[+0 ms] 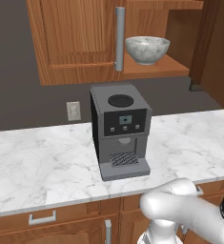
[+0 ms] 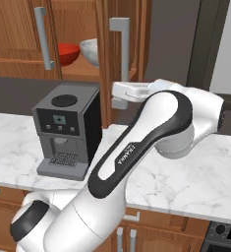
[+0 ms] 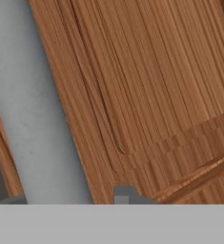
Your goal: Move the bowls from the cabinet to the plates on the dining table.
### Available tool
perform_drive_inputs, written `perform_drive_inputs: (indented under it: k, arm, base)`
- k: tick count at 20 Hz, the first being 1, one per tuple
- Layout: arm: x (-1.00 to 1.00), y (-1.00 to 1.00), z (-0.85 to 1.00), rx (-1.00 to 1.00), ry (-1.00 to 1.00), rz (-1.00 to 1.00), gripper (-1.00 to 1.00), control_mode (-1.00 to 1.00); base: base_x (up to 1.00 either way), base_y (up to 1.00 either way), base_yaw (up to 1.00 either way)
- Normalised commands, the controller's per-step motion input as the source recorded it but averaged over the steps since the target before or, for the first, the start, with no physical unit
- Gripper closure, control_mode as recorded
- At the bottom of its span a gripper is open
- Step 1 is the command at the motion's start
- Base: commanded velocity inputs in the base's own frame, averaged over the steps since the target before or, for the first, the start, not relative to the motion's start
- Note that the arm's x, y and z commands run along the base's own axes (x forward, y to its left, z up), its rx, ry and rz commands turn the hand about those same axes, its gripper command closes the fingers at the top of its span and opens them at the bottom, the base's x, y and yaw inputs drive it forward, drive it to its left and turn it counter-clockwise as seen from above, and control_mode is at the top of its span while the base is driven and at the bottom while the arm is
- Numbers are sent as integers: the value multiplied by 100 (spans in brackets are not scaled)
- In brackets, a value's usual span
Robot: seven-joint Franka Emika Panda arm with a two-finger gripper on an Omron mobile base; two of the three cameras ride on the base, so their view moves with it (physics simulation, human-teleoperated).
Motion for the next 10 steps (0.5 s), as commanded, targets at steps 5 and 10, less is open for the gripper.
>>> perform_drive_inputs:
  k: [5, 10]
  arm:
    - [39, -31, -28, 0, -5, 8, 100, -100]
    - [39, -30, -29, 0, -5, 8, 100, -100]
  base:
    - [0, 0, 0]
    - [0, 0, 0]
